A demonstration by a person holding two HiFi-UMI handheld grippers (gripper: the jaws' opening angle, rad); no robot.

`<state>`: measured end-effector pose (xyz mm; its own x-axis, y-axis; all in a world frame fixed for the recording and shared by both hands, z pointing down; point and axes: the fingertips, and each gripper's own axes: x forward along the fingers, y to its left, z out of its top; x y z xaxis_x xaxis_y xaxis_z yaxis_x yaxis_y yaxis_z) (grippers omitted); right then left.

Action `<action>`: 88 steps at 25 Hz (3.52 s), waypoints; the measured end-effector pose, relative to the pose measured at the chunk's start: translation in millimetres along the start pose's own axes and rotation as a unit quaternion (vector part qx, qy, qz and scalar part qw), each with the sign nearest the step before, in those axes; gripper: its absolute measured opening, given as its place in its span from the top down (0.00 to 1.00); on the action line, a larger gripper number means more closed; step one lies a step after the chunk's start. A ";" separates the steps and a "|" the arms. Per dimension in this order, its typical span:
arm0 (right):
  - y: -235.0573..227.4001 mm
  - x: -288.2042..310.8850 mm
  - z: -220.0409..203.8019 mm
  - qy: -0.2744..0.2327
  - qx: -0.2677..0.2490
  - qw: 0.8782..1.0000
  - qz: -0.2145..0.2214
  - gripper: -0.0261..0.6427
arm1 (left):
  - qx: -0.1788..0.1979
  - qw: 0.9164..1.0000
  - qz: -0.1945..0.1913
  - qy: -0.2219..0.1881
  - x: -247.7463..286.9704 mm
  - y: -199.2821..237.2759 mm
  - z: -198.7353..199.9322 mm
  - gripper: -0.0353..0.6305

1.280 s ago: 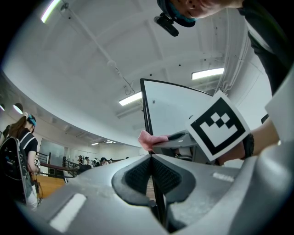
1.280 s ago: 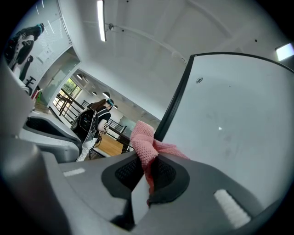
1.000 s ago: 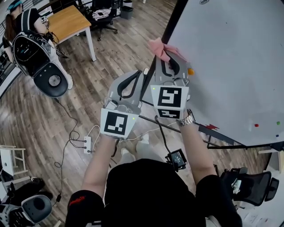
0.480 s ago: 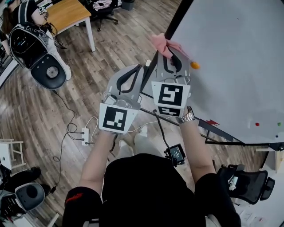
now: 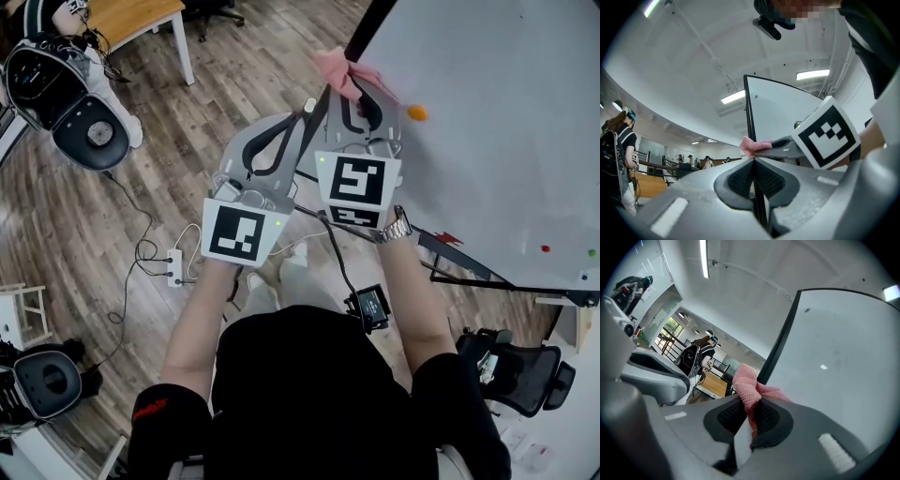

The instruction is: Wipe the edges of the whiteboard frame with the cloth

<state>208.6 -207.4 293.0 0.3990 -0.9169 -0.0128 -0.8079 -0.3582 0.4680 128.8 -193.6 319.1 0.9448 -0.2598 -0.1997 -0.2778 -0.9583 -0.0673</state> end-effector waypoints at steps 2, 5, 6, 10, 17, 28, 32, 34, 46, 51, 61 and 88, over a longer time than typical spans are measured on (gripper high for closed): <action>1.2 -0.1 -4.5 0.003 0.001 1.000 0.002 0.92 | 0.002 1.000 -0.002 0.001 0.2 -1.2 -2.2 0.94; 1.7 0.5 -10.4 0.005 0.003 1.000 0.005 0.92 | 0.003 1.000 0.000 0.002 1.7 -1.3 -5.0 0.94; 1.6 1.1 -12.0 0.005 0.004 1.000 0.006 0.92 | 0.003 1.000 0.000 0.003 2.6 -1.3 -5.9 0.94; 2.0 2.2 -19.1 0.010 0.004 1.000 0.008 0.92 | 0.006 1.000 -0.002 0.005 5.0 -3.9 -10.2 0.94; 5.0 5.3 -26.5 0.015 0.001 1.000 0.012 0.92 | 0.003 1.000 -0.002 0.001 6.5 -3.9 -16.9 0.94; 7.9 2.9 -35.7 0.023 0.006 1.000 0.011 0.92 | 0.000 1.000 0.006 0.002 1.6 -2.2 -24.3 0.94; 11.5 1.9 -41.2 0.029 0.007 0.999 0.013 0.92 | -0.001 1.000 0.009 0.002 -1.0 -0.3 -25.1 0.94; 15.4 0.2 -40.4 0.030 0.006 0.999 0.013 0.92 | -0.001 1.000 0.011 0.001 -5.1 2.1 -23.8 0.94; 23.3 0.1 -51.3 0.039 0.005 0.999 0.017 0.92 | -0.006 1.000 0.014 0.004 -7.0 6.1 -28.7 0.94; 25.9 0.2 -59.5 0.044 0.003 0.999 0.018 0.92 | -0.008 1.000 0.012 0.010 -6.6 4.8 -35.1 0.94; 29.7 -1.6 -69.1 0.048 0.000 0.999 0.021 0.92 | -0.012 1.000 0.011 0.019 -6.9 1.3 -43.6 0.94; 52.6 0.8 -109.9 0.070 -0.007 0.997 0.030 0.92 | -0.025 0.999 0.009 0.036 -3.7 3.9 -71.4 0.94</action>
<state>214.1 -207.6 414.6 0.4070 -0.9028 0.1391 -0.8265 -0.2992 0.4768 136.6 -204.9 389.4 0.9502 -0.2837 -0.1289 -0.2878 -0.9576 -0.0143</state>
